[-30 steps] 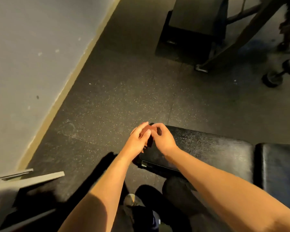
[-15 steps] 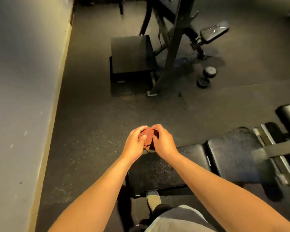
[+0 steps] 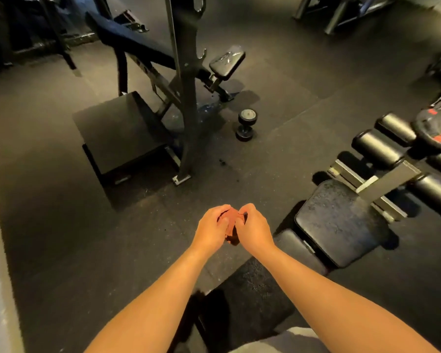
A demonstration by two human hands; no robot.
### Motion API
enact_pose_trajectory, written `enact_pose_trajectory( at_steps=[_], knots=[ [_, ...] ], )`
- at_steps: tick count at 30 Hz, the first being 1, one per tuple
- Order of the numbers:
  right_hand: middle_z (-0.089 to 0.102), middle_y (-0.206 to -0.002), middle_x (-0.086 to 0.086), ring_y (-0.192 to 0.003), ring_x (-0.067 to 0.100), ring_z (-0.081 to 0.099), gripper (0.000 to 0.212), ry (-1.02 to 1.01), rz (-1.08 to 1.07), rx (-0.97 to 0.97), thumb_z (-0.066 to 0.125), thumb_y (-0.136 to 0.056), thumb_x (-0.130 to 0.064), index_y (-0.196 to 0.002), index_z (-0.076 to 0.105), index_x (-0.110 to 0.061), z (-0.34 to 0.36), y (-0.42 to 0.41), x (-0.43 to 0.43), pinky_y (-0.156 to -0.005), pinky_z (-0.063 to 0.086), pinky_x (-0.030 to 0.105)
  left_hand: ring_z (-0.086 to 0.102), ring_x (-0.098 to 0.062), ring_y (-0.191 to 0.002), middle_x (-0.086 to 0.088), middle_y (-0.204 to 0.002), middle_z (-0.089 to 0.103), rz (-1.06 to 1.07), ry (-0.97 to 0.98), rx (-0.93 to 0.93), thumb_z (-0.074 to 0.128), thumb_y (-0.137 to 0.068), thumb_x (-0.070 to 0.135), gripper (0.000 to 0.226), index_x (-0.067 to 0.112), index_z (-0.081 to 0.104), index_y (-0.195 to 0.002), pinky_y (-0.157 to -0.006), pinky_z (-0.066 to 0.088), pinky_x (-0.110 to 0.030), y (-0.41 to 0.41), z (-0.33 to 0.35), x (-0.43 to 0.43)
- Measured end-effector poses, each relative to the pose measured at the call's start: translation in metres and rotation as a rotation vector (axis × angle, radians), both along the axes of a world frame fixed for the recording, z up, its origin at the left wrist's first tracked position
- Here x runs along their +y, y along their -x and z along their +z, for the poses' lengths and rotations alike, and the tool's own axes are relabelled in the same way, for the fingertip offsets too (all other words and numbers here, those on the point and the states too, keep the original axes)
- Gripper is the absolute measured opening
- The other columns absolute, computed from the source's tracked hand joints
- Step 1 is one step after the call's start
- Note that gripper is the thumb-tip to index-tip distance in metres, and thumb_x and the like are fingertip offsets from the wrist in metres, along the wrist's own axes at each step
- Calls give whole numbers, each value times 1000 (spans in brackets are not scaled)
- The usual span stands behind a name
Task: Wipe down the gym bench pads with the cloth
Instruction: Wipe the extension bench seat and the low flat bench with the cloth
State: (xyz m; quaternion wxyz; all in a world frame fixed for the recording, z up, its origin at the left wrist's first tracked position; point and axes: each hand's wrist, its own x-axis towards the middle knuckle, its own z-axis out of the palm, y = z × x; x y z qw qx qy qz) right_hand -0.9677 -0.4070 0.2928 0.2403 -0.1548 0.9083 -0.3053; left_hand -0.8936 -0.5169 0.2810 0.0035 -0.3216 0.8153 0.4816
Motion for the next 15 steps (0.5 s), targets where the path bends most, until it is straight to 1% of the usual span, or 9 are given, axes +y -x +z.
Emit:
enact_pose_trajectory(
  at_steps=[2, 4, 6, 10, 12, 15],
  knots=[
    [60, -100, -4, -86, 16, 61, 8, -13, -118, 8, 47, -100, -24, -107, 48, -28, -2, -3, -34, -75, 56, 37, 49, -12, -131, 6, -144, 53, -102, 1, 1, 45, -105, 17, 38, 27, 56, -139, -107, 37, -25, 7, 1, -38],
    [60, -98, -5, -85, 16, 61, 7, -23, -234, 16, 46, -101, -26, -107, 48, -28, 3, -10, -68, -74, 56, 37, 48, -12, -132, 6, -144, 53, -215, 25, 1, 43, -105, 17, 38, 27, 56, -139, -111, 38, -31, 14, 5, -76],
    [60, -97, -7, -82, 14, 61, 6, -17, -334, 16, 44, -101, -26, -104, 48, -29, 9, -17, -99, -73, 56, 38, 48, -13, -132, 6, -143, 53, -290, 17, -1, 42, -105, 17, 39, 27, 55, -140, -112, 39, -33, 19, 14, -109],
    [58, -95, -9, -82, 12, 59, 8, 41, -501, 29, 43, -100, -24, -101, 48, -30, 18, -7, -143, -76, 56, 41, 48, -12, -133, 7, -144, 54, -417, -4, 22, 43, -104, 15, 40, 26, 56, -140, -111, 37, -28, 48, 25, -154],
    [59, -96, -8, -83, 12, 59, 9, 69, -565, 29, 43, -99, -22, -103, 49, -29, 19, 3, -150, -77, 56, 39, 49, -10, -132, 7, -144, 54, -477, -11, 32, 43, -105, 15, 39, 26, 55, -140, -107, 36, -24, 66, 26, -162],
    [60, -99, -4, -85, 11, 58, 14, 127, -654, 14, 44, -99, -16, -106, 50, -25, 18, 22, -151, -75, 54, 36, 49, -10, -131, 7, -144, 53, -566, -15, 29, 43, -106, 16, 39, 26, 53, -142, -106, 37, -23, 96, 23, -165]
  ],
)
